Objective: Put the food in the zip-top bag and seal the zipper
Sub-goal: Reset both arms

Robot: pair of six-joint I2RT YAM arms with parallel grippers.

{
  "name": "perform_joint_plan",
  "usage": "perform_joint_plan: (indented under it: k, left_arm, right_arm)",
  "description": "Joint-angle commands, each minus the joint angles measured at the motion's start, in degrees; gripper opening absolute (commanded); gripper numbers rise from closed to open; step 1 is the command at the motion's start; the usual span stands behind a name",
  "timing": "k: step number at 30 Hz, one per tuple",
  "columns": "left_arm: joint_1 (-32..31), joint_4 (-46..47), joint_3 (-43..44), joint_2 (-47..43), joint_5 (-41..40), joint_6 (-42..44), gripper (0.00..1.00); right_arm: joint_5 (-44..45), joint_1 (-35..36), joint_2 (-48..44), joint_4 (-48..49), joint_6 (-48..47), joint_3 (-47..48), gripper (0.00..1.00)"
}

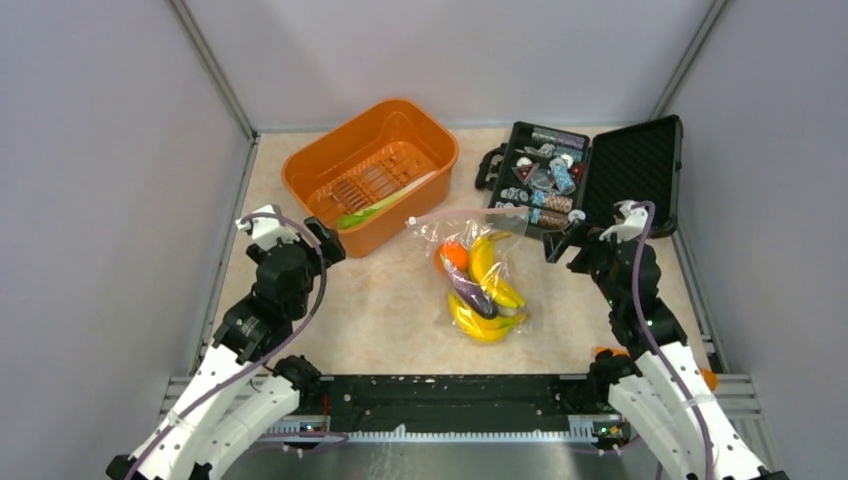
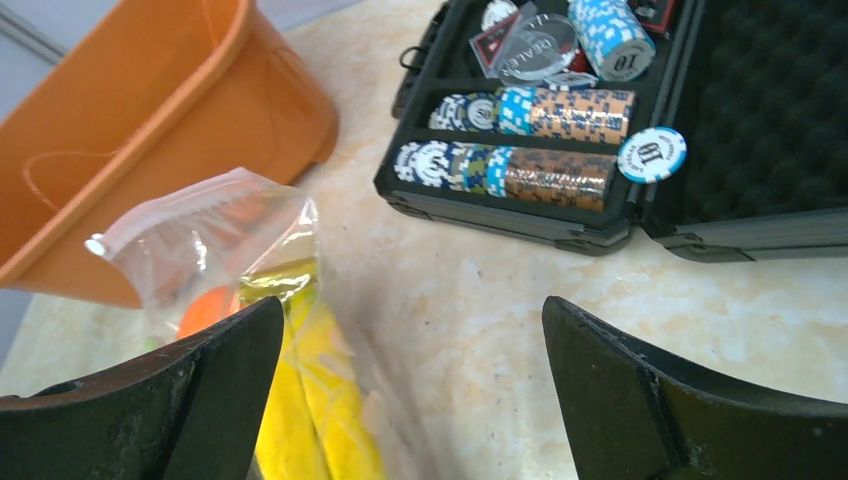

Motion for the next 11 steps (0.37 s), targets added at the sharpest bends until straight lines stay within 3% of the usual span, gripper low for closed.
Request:
perform_joint_plan:
  k: [1, 11]
  left_arm:
    - [0.28, -4.13, 3.21, 2.16, -5.63, -6.78, 0.99]
    - [0.26, -4.62, 6.6, 9.08, -0.85, -5.92, 0.99]
  right_arm:
    - [-2.23, -0.44, -2.63, 3.46, 1.64, -0.51, 0.99]
    - [-0.74, -0.44, -3.14, 1.52, -1.66, -0.73, 0.99]
